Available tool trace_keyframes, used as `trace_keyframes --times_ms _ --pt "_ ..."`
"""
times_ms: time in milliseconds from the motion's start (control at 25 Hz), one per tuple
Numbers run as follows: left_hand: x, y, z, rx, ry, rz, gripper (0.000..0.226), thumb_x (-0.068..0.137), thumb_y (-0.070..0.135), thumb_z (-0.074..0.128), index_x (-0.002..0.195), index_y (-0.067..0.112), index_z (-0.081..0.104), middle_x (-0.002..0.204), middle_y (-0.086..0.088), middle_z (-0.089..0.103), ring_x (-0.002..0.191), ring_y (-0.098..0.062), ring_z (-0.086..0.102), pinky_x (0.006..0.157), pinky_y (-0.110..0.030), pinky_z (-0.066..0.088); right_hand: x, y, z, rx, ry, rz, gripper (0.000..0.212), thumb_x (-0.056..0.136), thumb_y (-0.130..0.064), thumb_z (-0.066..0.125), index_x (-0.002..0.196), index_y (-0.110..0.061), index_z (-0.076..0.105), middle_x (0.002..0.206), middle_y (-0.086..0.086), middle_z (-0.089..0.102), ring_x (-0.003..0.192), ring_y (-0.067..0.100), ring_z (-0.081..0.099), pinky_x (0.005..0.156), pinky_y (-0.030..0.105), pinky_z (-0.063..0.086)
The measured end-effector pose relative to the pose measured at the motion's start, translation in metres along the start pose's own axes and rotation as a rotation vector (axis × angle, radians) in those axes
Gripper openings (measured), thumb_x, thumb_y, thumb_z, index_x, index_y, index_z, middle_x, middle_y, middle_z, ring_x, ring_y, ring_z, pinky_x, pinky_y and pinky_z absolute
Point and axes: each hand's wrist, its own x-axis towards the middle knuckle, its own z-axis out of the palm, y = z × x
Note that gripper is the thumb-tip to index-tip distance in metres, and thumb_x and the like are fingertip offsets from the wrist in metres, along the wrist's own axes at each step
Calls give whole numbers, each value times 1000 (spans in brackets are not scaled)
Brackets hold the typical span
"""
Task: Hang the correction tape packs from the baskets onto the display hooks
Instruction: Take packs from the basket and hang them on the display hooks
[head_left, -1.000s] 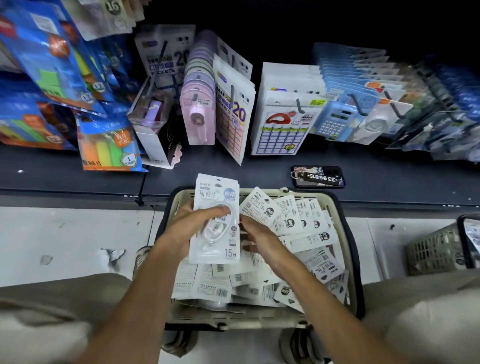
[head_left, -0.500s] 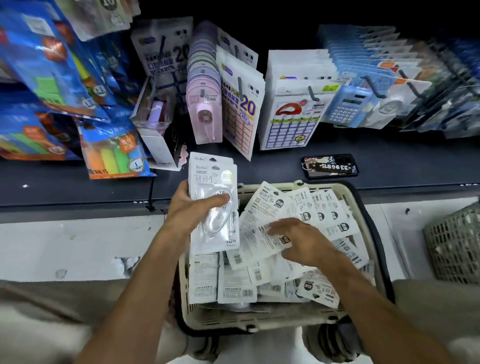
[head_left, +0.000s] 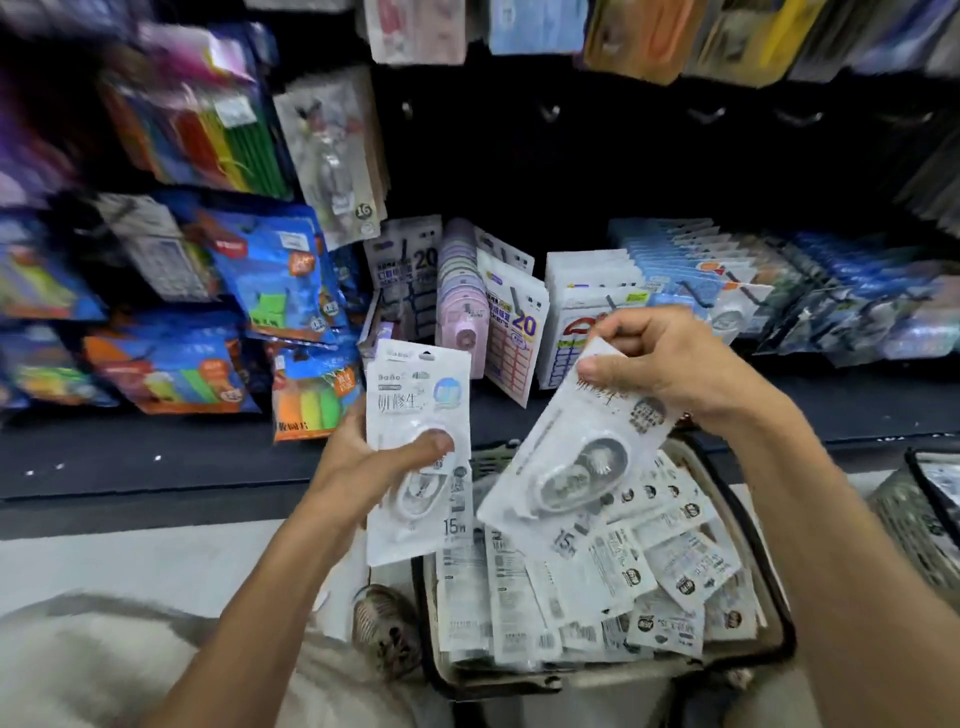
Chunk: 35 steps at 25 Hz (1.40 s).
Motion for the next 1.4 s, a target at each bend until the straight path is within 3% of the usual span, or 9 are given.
trace_keyframes --times_ms 240,400,600,720,800,920,1080,1200,1400 --pt "-15 100 -3 -57 -282 68 63 67 31 95 123 20 70 117 -5 77 107 -25 75 86 -36 61 47 -71 44 -136 -128 -217 17 67 -24 90 74 -23 75 67 -5 73 59 4 65 54 18 52" --pt "-1 130 -10 -54 -358 12 49 60 28 92 107 28 79 114 -8 78 104 -29 76 88 -42 61 82 -101 61 -231 96 -383 22 71 -20 91 73 -20 69 64 -6 70 56 3 62 54 22 50" --pt "42 125 -22 -185 -108 96 66 51 13 95 114 14 75 103 -8 80 88 -25 79 62 -28 61 103 -88 81 -331 529 -225 35 82 -54 75 105 -35 57 92 -17 62 75 -1 57 65 25 47" --pt "61 121 -33 -238 -19 154 78 47 14 99 121 15 71 106 -5 80 91 -23 78 61 -25 60 87 -66 95 111 188 13 43 76 -60 71 105 -28 69 93 -15 75 80 -5 70 63 14 53" --pt "68 122 -35 -289 -14 148 80 45 23 96 121 15 70 106 -7 80 90 -25 78 62 -28 61 82 -51 109 220 49 26 33 77 -46 81 105 -29 75 104 -5 79 95 12 75 73 21 59" --pt "70 133 -44 -321 24 146 78 45 31 91 119 19 70 107 -6 80 91 -26 78 71 -38 62 90 -45 112 393 198 27 28 79 -36 81 106 -29 75 111 2 78 101 23 75 83 39 62" --pt "68 152 -75 -118 168 280 76 44 34 97 113 30 66 100 6 80 85 -20 79 70 -38 60 108 -56 99 232 246 -14 24 95 -29 68 119 -32 68 108 -11 77 98 7 73 69 16 56" --pt "62 150 -84 -155 190 323 75 44 31 99 113 27 68 100 3 81 83 -22 79 60 -31 61 116 -58 99 209 313 -3 19 94 -23 70 113 -26 70 101 -6 79 89 10 76 60 16 55" --pt "63 151 -80 -224 177 368 82 38 37 98 114 24 69 101 1 81 85 -24 79 62 -32 62 97 -50 100 218 162 -106 29 87 -41 77 114 -43 69 116 -13 75 106 5 71 78 13 55"
